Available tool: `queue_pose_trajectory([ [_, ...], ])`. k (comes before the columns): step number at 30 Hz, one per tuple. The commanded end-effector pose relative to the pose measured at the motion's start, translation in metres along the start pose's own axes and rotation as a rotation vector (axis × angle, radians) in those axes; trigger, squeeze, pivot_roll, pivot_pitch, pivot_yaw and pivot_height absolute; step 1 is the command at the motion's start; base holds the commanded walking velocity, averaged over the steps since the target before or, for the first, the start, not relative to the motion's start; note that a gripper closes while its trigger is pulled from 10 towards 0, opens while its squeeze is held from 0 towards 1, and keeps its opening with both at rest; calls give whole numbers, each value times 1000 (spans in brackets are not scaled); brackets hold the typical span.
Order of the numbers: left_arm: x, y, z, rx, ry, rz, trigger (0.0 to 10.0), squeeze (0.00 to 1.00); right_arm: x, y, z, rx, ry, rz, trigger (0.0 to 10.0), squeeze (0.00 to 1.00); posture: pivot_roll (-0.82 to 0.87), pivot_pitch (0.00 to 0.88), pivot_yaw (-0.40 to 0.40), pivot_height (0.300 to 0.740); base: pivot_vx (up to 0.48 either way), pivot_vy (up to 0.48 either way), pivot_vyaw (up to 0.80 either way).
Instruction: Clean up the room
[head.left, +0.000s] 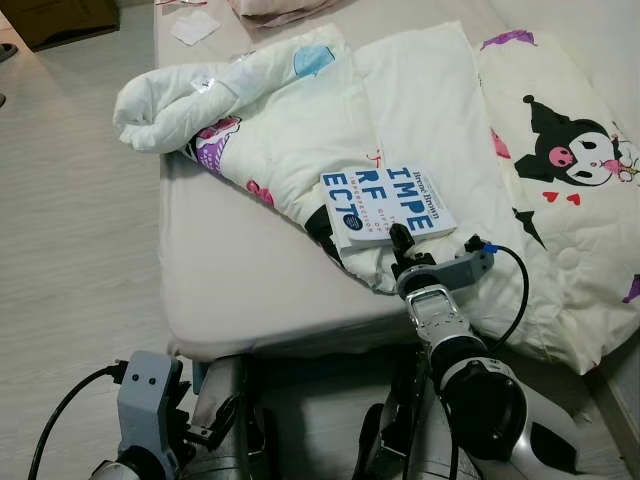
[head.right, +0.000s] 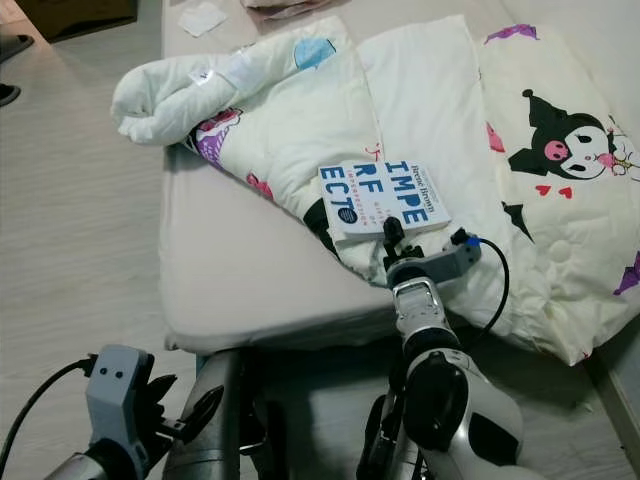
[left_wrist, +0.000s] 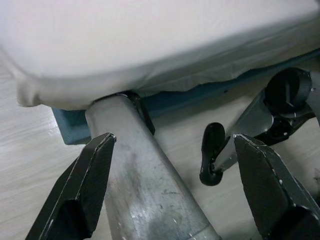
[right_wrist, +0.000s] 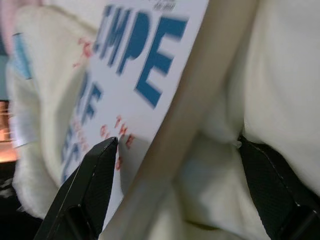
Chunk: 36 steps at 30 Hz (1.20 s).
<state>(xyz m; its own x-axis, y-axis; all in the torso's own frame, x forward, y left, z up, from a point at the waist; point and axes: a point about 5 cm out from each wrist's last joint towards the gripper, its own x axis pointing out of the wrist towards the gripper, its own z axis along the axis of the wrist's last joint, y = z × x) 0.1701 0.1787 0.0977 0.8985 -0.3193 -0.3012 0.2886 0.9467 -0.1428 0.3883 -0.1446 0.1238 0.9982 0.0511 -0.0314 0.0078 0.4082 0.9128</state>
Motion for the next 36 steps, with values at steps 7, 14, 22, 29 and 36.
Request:
queue_pose_trajectory([
  [7,-8,-1,-6,-9,59,12,10000,0,0,17,-33,56,131,137,10000,0,329,492,65,570,0,0,0],
  [14,-11,-5,-10,-22,75,15,10000,0,-1,17,-34,53,117,146,0,0,326,497,57,570,0,0,0],
  [22,-11,-5,-10,-31,80,21,10000,0,0,10,-19,31,53,104,0,0,315,489,48,570,0,0,0],
  [29,-7,-6,-11,-37,81,19,10000,0,-2,1,-3,24,-4,87,0,0,308,485,49,570,0,0,0],
  [36,-4,-9,-12,-43,84,11,10000,0,-4,-8,11,-26,-39,48,10000,0,304,479,45,570,0,0,0],
])
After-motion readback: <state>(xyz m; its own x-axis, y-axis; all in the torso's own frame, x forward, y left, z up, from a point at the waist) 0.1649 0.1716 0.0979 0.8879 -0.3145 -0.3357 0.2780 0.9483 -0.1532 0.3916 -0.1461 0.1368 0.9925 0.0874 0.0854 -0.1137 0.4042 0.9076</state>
